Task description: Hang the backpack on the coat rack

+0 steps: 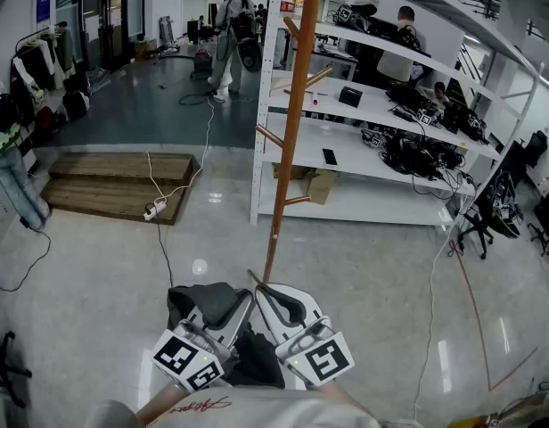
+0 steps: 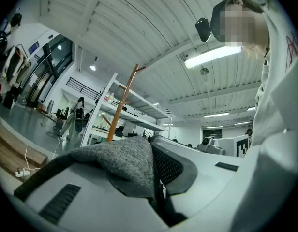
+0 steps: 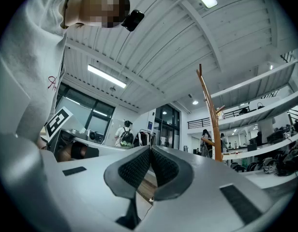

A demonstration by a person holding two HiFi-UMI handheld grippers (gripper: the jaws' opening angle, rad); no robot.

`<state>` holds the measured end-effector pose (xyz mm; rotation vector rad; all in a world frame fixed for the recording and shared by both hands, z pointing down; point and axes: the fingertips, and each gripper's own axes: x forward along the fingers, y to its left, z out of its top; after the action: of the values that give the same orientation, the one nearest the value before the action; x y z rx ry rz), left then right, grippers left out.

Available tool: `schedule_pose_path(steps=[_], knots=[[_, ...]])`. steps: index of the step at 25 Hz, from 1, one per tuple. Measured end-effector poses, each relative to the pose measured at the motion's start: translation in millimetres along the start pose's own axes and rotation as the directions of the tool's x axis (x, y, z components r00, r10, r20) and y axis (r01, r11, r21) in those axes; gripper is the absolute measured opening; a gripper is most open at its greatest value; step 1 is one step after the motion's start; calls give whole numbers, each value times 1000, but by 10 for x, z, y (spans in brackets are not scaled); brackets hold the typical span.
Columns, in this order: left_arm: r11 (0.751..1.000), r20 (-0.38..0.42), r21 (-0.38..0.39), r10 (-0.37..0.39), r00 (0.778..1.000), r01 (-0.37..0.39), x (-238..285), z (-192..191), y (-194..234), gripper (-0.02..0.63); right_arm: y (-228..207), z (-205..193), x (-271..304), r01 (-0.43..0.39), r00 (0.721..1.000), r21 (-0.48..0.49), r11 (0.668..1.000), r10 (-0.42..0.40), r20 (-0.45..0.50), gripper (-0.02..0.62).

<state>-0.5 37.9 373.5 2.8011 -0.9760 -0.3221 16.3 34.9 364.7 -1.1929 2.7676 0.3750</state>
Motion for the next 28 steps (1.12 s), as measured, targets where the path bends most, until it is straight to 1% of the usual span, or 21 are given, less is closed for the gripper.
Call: schedule_pose_path(steps=[5, 16, 23, 28], knots=[[1000, 3, -12, -5, 1000, 5, -26, 28, -5, 25, 19, 26, 15, -1, 1000, 2, 1000, 1, -2, 21], [1000, 17, 2, -3, 1000, 2, -45, 78, -6, 25, 58, 55, 28, -4, 1000, -2, 1000, 4, 11, 21], [1000, 30, 9, -10, 1000, 10, 47, 138, -11, 25, -83, 156, -26, 19, 999, 10, 1000, -19, 51, 23], [1000, 35, 9, -3, 999, 3, 165, 168, 44, 25, -219, 125, -58, 21, 998, 22, 1000, -22, 62, 23]])
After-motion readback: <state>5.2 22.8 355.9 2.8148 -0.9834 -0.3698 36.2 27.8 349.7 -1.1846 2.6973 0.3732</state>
